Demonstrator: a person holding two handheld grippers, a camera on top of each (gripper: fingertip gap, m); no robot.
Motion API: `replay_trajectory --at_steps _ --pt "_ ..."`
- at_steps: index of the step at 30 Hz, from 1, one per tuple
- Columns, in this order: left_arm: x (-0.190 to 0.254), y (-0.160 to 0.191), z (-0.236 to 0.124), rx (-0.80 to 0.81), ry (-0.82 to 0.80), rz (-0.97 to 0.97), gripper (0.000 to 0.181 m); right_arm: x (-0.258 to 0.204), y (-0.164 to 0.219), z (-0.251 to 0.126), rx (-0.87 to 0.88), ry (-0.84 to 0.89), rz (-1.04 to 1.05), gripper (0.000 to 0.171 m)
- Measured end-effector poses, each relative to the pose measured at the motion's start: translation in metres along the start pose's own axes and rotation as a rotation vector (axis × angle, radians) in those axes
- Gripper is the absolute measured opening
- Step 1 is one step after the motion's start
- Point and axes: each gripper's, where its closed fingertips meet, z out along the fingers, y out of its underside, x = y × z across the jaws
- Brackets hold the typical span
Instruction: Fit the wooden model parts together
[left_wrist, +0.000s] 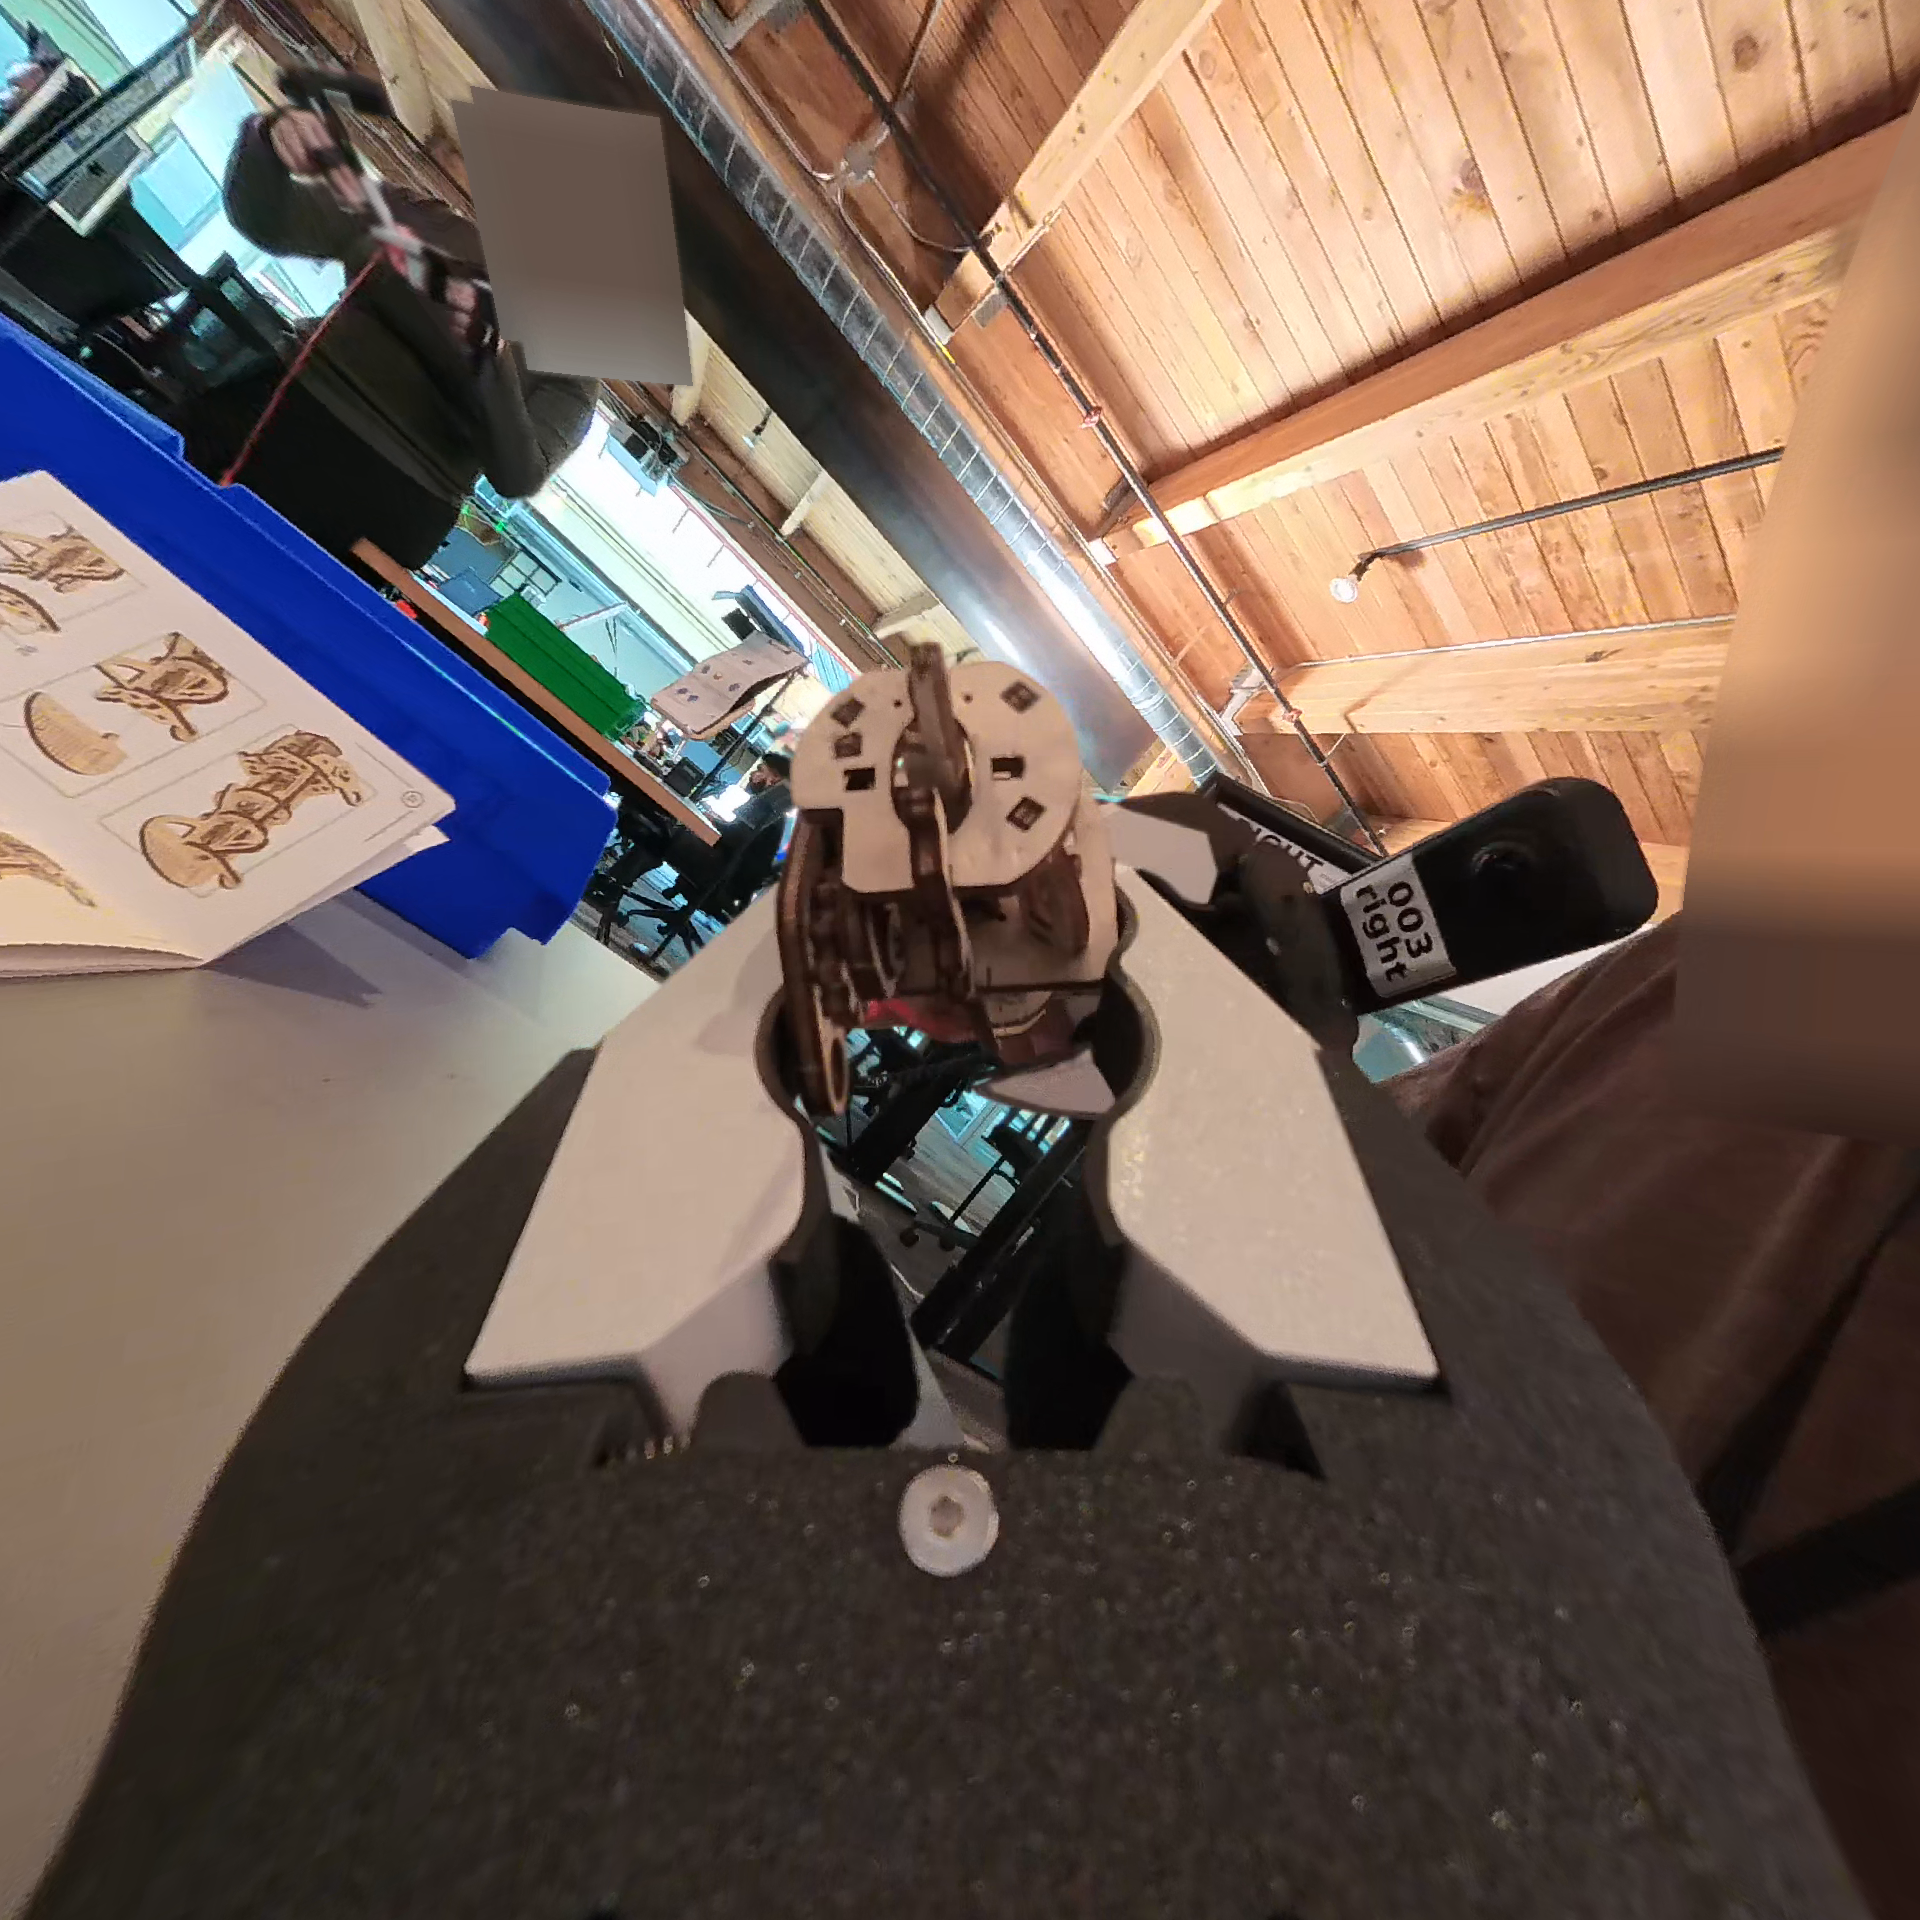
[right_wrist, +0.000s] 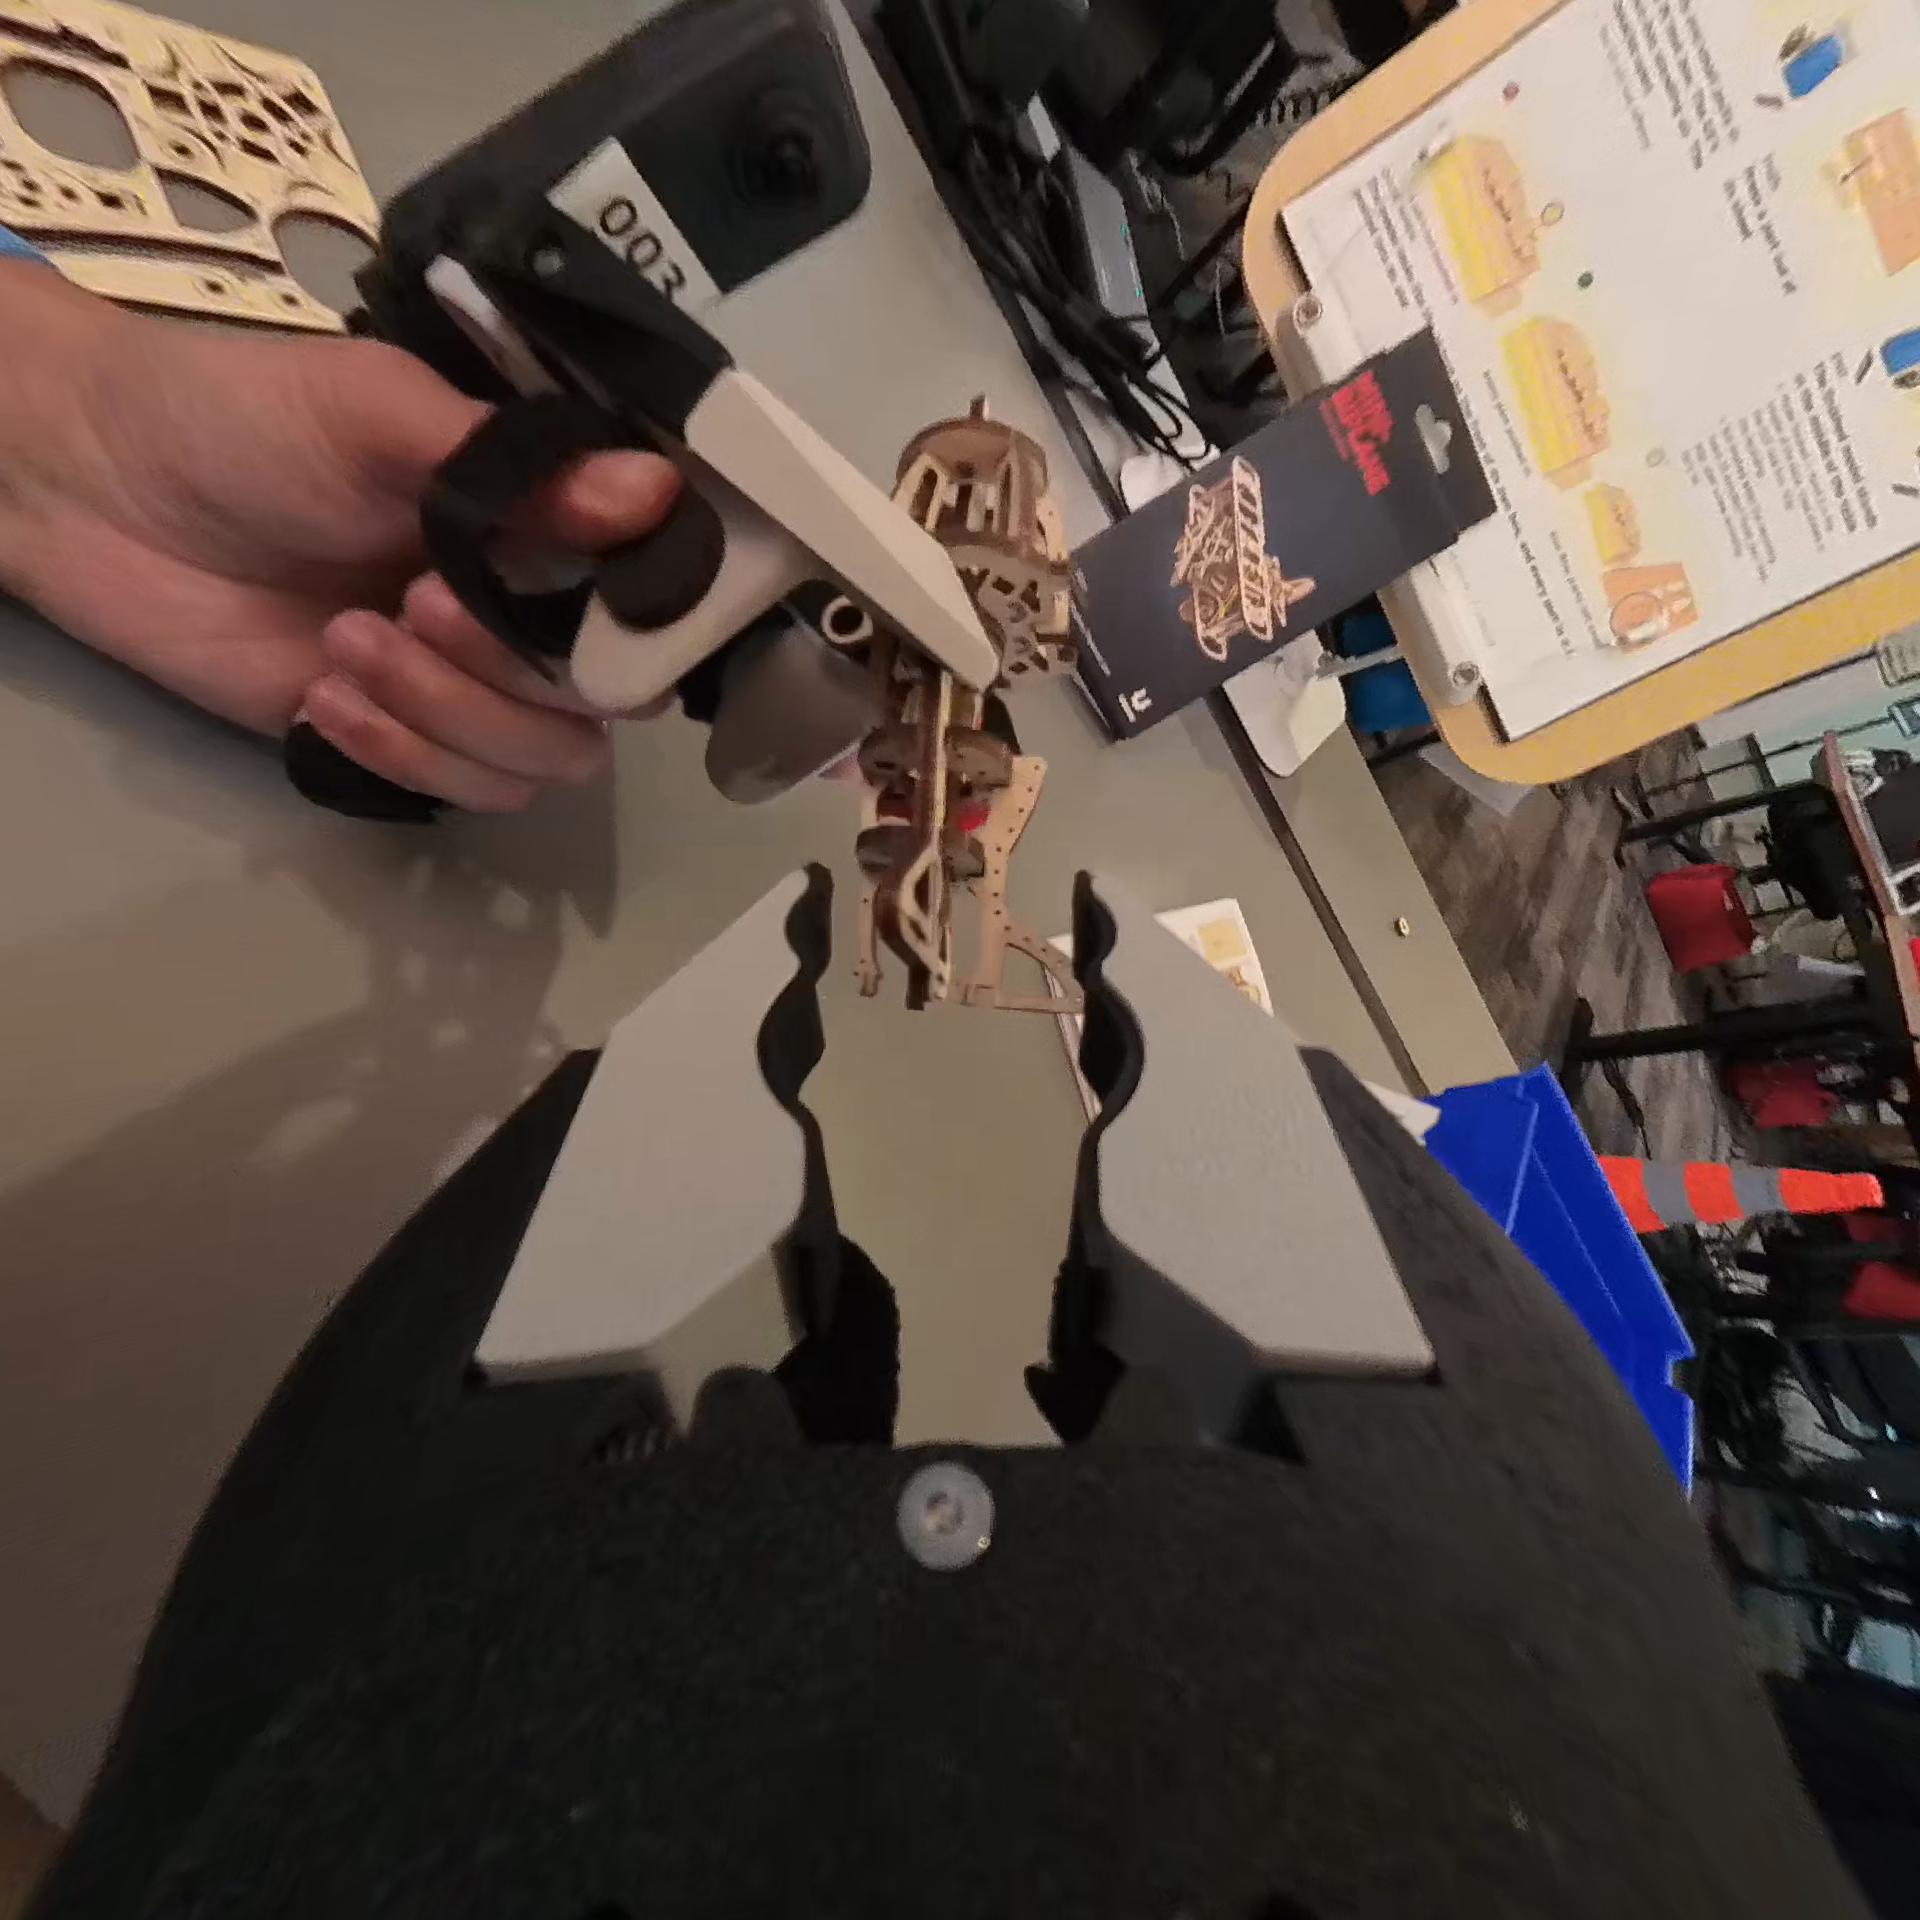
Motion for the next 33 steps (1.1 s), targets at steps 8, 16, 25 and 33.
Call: replay_trajectory --at_steps 8,16,25,33 --pt "0.0011 0.0037 0.0022 -0.019 -0.027 0.066 0.048 -0.0044 0.0049 0.0081 -0.067 -0.005 -0.008 0.03" --pt "0.0049 0.0067 0.0031 -0.049 -0.027 0.112 0.048 -0.0048 0.0065 0.006 -0.102 0.002 -0.016 0.029" --pt "0.0061 0.0074 0.0043 -0.046 -0.029 0.129 0.048 -0.004 0.0089 0.005 -0.117 -0.003 -0.008 0.028" --pt "0.0055 0.0051 0.0044 -0.045 -0.033 0.135 0.048 -0.0014 0.0062 0.0056 -0.08 0.019 -0.018 0.026"
